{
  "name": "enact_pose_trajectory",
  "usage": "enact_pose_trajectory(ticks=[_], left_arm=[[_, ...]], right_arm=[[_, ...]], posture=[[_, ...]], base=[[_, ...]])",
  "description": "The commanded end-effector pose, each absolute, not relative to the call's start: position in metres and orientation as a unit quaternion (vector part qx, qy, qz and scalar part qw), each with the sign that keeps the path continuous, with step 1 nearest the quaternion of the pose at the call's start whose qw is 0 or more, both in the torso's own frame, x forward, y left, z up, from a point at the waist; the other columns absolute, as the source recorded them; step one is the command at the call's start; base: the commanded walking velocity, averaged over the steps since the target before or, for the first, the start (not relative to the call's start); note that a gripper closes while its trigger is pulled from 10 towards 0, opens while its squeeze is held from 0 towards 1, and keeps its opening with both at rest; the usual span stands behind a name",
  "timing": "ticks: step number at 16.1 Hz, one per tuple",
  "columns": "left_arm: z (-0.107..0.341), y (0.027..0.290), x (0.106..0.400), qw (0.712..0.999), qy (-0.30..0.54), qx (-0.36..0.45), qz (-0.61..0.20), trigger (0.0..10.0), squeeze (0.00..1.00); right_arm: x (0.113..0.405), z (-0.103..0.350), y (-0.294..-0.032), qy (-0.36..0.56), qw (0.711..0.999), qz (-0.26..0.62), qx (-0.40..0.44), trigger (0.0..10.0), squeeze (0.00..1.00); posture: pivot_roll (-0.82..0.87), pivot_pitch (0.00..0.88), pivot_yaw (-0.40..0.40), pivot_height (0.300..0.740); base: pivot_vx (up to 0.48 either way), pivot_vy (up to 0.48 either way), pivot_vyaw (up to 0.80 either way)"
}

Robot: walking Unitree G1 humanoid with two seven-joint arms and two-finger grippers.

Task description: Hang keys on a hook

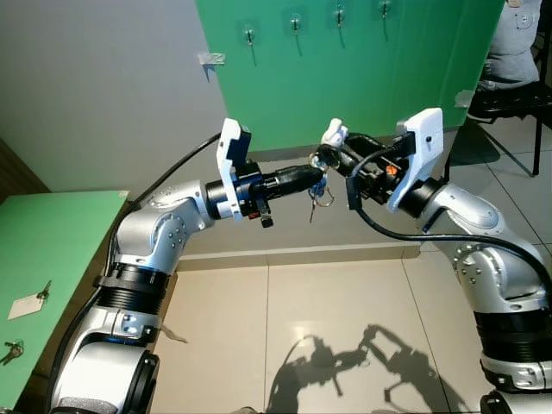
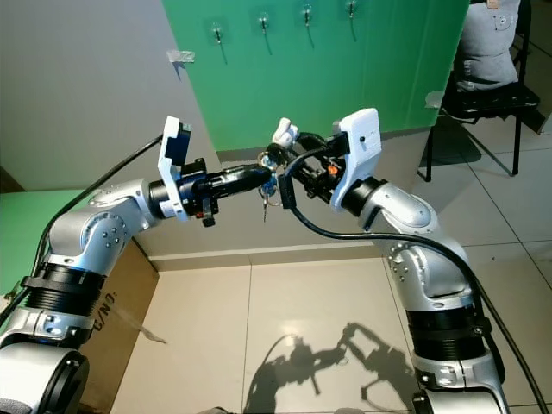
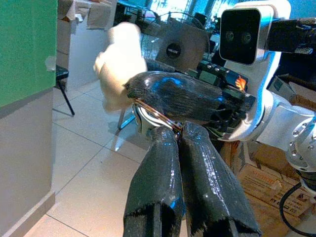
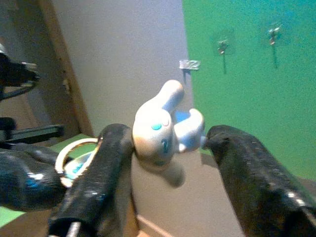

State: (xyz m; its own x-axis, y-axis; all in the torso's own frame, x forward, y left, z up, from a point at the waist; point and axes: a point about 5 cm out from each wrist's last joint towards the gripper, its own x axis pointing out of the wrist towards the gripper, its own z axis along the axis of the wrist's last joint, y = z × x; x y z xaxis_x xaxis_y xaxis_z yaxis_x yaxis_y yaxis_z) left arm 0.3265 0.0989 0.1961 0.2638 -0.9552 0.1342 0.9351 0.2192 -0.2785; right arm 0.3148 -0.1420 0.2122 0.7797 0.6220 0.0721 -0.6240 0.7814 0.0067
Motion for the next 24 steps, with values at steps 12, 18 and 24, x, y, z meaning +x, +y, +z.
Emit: enact_pose_trajectory(ticks=[12,18,24], left_arm=[[0.207,0.101,0.321,0.786,-0.010,-0.121,-0.606,0.0,0.00],[0.204,0.105,0.328,0.826,-0.028,-0.091,-0.555,0.0,0.00],[0.206,0.110,0.328,0.816,-0.027,-0.077,-0.572,0.0,0.00]], right_arm=[[0.333,0.193,-0.223,-0.055,0.991,0.036,-0.120,10.0,0.00],[0.323,0.166,-0.199,-0.034,0.995,0.064,-0.062,10.0,0.00],[0.318,0.183,-0.195,0.012,0.975,0.217,0.048,10.0,0.00]], posture=[[-0.35,0.008,0.167,0.740],[-0.33,0.013,0.167,0.740],[-0.34,0.000,0.174,0.740]], base=[[0.000,0.000,0.00],[0.000,0.000,0.00],[0.000,0.000,0.00]])
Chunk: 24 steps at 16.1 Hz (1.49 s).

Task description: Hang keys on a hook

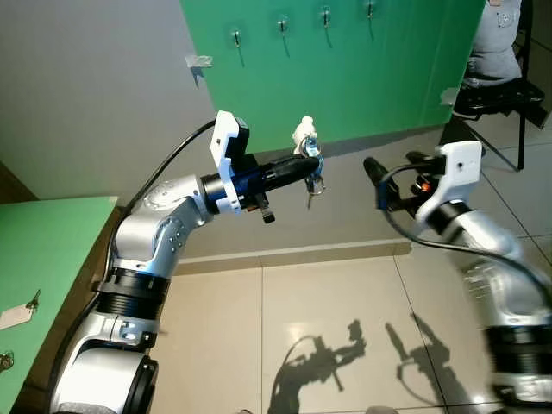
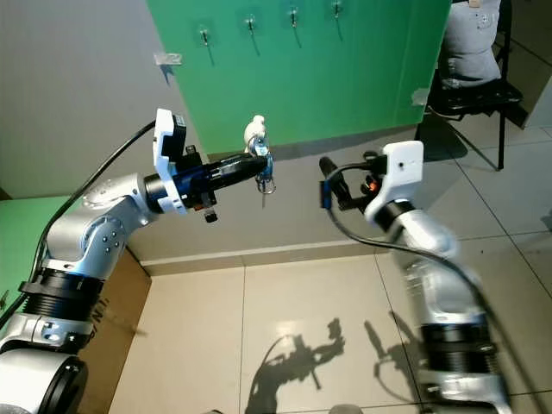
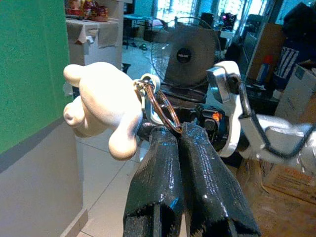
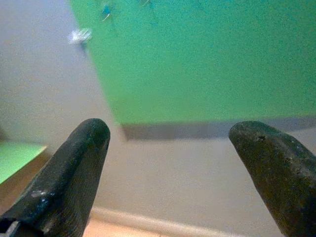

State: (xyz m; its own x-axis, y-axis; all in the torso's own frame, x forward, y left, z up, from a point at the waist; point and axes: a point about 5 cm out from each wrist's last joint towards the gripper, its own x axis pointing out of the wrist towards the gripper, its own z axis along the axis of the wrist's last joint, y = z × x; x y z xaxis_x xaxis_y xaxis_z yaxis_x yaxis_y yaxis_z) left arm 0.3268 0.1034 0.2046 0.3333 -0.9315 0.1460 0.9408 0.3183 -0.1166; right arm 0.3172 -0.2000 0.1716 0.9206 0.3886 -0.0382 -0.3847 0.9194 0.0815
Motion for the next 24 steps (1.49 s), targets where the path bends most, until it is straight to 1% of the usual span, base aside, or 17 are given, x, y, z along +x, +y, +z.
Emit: enact_pose_trajectory(ticks=[1,2,3,4,5,6,7,8,13,14,15,19,24], left_arm=[[0.206,0.111,0.329,0.817,-0.026,-0.075,-0.572,0.0,0.00],[0.205,0.118,0.331,0.818,-0.021,-0.063,-0.572,0.0,0.00],[0.204,0.120,0.332,0.818,-0.019,-0.058,-0.572,0.0,0.00],[0.203,0.127,0.333,0.815,-0.014,-0.042,-0.578,0.0,0.00],[0.203,0.130,0.333,0.813,-0.013,-0.035,-0.580,0.0,0.00],[0.203,0.136,0.334,0.809,-0.014,-0.016,-0.587,0.0,0.00],[0.205,0.139,0.334,0.803,-0.017,-0.001,-0.596,0.0,0.00],[0.206,0.139,0.334,0.797,-0.018,0.005,-0.604,0.0,0.00],[0.197,0.129,0.324,0.756,-0.012,0.019,-0.654,0.0,0.00],[0.195,0.128,0.324,0.752,-0.011,0.021,-0.658,0.0,0.00],[0.194,0.124,0.321,0.739,-0.012,0.029,-0.673,0.0,0.00],[0.194,0.119,0.319,0.721,-0.015,0.039,-0.691,0.0,0.00],[0.201,0.114,0.317,0.714,-0.029,0.031,-0.698,0.0,0.00]], right_arm=[[0.317,0.184,-0.197,0.017,0.972,0.228,0.046,10.0,0.00],[0.310,0.186,-0.207,0.039,0.961,0.269,0.048,10.0,0.00],[0.307,0.187,-0.210,0.045,0.957,0.282,0.048,10.0,0.00],[0.302,0.191,-0.216,0.061,0.946,0.314,0.058,10.0,0.00],[0.299,0.193,-0.218,0.067,0.940,0.328,0.063,10.0,0.00],[0.294,0.199,-0.218,0.078,0.926,0.362,0.071,10.0,0.00],[0.288,0.207,-0.214,0.085,0.907,0.404,0.078,10.0,0.00],[0.285,0.211,-0.209,0.089,0.895,0.429,0.081,10.0,0.00],[0.275,0.219,-0.182,0.107,0.852,0.505,0.087,10.0,0.00],[0.274,0.219,-0.179,0.108,0.847,0.513,0.087,10.0,0.00],[0.274,0.224,-0.170,0.107,0.836,0.532,0.087,10.0,0.00],[0.274,0.234,-0.159,0.098,0.823,0.553,0.085,10.0,0.00],[0.274,0.231,-0.153,0.103,0.818,0.559,0.093,10.0,0.00]], posture=[[-0.34,0.000,0.173,0.740],[-0.34,0.000,0.172,0.740],[-0.34,0.000,0.171,0.740],[-0.34,0.000,0.171,0.740],[-0.34,0.000,0.171,0.740],[-0.34,0.002,0.175,0.740],[-0.34,0.003,0.176,0.740],[-0.34,0.004,0.178,0.740],[-0.34,0.007,0.181,0.740],[-0.34,0.007,0.181,0.740],[-0.34,0.010,0.182,0.740],[-0.34,0.009,0.182,0.740],[-0.34,0.012,0.181,0.740]], base=[[0.000,0.000,0.00],[0.000,0.000,0.00],[0.000,0.000,0.00],[0.000,0.000,0.00],[0.000,0.000,0.00],[0.000,0.000,0.00],[0.000,0.000,0.00],[0.000,0.000,0.00],[0.000,0.000,0.00],[0.000,0.000,0.00],[0.000,0.000,0.00],[0.000,0.000,0.00],[0.000,0.000,0.00]])
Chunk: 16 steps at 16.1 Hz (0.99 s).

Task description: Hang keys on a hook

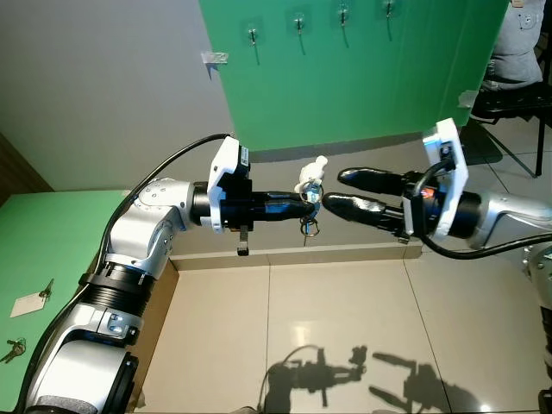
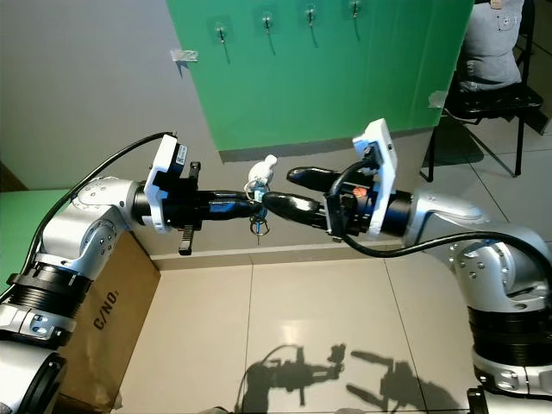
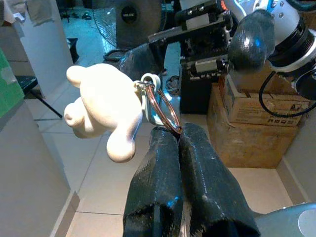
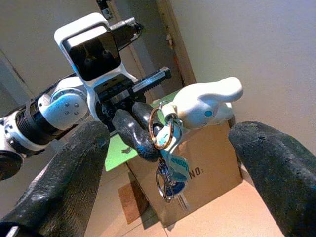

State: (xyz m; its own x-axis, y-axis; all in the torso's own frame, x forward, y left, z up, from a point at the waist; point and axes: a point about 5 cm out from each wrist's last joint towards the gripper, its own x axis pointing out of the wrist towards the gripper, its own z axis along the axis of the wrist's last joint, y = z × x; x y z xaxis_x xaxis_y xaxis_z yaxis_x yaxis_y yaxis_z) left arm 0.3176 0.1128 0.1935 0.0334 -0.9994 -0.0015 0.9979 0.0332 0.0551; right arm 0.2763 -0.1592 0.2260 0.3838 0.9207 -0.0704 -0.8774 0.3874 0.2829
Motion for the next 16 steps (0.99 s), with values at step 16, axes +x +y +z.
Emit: enact_pose_trajectory(ticks=[16], left_arm=[[0.2123,0.1103,0.3194,0.717,-0.053,0.024,-0.695,0.0,0.00]], right_arm=[[0.2799,0.2216,-0.1494,0.116,0.830,0.538,0.088,10.0,0.00]], posture=[[-0.34,0.000,0.176,0.740]], base=[[0.000,0.000,0.00]])
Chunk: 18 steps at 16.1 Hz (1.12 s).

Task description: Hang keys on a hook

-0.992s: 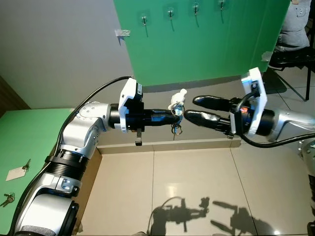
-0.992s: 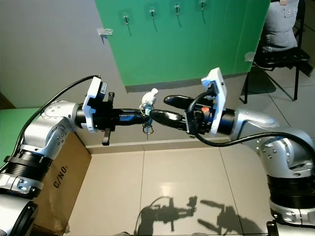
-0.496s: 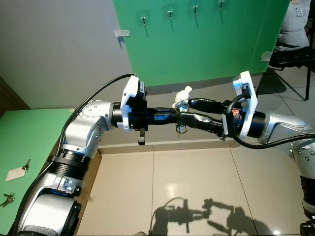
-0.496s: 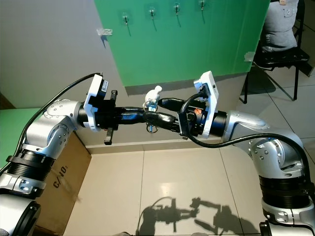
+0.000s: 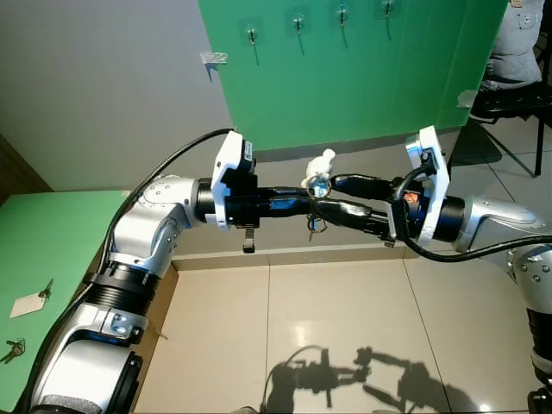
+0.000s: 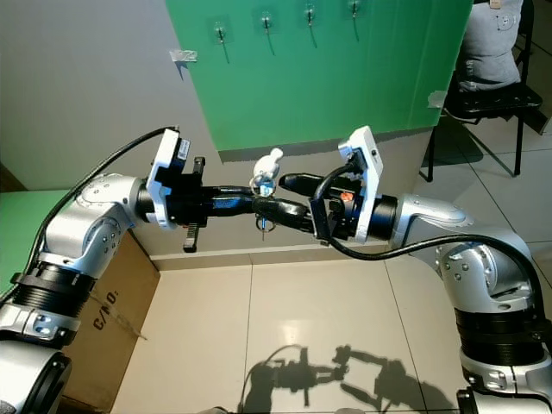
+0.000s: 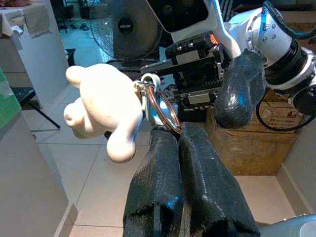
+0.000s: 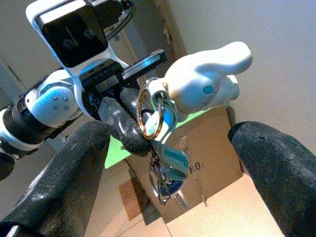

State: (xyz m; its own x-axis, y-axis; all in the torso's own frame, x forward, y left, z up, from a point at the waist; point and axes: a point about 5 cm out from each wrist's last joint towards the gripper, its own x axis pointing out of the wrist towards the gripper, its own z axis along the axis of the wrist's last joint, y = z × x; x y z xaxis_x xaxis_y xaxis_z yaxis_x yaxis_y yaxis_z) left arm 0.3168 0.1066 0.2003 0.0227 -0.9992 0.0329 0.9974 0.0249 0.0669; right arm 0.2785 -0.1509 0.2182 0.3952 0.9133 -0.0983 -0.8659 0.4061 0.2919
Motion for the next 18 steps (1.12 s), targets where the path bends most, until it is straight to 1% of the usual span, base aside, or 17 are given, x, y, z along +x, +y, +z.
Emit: enact_pose_trajectory(ticks=[1,7,11,18], left_arm=[[0.212,0.110,0.320,0.717,-0.053,0.024,-0.695,0.0,0.00],[0.213,0.110,0.319,0.718,-0.054,0.023,-0.694,0.0,0.00],[0.218,0.114,0.324,0.730,-0.065,0.025,-0.680,0.0,0.00],[0.223,0.112,0.326,0.728,-0.072,0.029,-0.681,0.0,0.00]], right_arm=[[0.280,0.222,-0.150,0.116,0.831,0.537,0.087,10.0,0.00],[0.282,0.221,-0.151,0.116,0.834,0.534,0.080,10.0,0.00],[0.277,0.207,-0.152,0.137,0.835,0.528,0.073,10.0,0.00],[0.273,0.202,-0.149,0.142,0.831,0.532,0.077,10.0,0.00]], posture=[[-0.34,0.000,0.176,0.740],[-0.34,0.000,0.173,0.740],[-0.34,0.000,0.174,0.740],[-0.35,0.000,0.180,0.740]], base=[[0.000,0.000,0.00],[0.000,0.000,0.00],[0.000,0.000,0.00],[0.000,0.000,0.00]])
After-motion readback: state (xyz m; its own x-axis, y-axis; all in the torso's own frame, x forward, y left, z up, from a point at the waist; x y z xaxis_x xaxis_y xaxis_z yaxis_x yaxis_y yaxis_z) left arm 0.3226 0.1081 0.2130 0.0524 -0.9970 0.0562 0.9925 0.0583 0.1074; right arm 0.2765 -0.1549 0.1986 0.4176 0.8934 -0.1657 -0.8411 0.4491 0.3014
